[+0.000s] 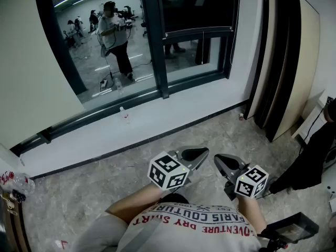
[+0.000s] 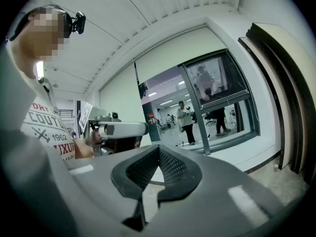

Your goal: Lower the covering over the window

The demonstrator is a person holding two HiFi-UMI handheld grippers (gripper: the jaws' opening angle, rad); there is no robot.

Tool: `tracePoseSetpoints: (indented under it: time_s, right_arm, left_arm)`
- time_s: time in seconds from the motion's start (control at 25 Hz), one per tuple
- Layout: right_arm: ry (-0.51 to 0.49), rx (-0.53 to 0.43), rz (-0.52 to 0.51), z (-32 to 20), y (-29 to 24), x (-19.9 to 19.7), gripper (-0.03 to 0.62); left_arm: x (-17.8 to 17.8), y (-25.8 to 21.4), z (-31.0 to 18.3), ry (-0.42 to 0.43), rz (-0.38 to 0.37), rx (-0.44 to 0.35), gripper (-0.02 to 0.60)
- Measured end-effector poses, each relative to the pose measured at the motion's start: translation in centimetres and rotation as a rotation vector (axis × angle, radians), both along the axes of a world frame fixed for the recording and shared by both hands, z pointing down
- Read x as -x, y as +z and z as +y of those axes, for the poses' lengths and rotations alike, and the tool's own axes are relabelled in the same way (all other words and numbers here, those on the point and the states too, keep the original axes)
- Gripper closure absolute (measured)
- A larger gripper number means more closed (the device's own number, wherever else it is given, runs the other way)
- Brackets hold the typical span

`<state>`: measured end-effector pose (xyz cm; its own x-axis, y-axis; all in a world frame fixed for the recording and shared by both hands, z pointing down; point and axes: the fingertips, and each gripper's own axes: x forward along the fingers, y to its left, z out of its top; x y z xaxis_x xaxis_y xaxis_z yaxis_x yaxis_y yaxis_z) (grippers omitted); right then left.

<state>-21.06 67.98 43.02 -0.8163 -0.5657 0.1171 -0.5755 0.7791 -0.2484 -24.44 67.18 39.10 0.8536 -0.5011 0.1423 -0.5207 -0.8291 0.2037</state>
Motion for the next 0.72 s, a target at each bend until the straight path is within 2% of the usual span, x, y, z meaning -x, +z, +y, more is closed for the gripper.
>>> tracePoseSetpoints:
  time_s: [0.48, 0.72]
  right_arm:
    - [0.009, -0.023, -0.009, -0.5, -1.3, 0.0, 0.589]
    - [0.019, 0.003, -0.022, -0.7, -0.8, -0.7, 0.589]
  left_arm:
    - [-0.6, -0.2, -0.3, 0.033, 0.006, -0.013, 0.578]
    - [-1.1, 0.0, -0.5, 0.046, 0.000, -0.017, 0.578]
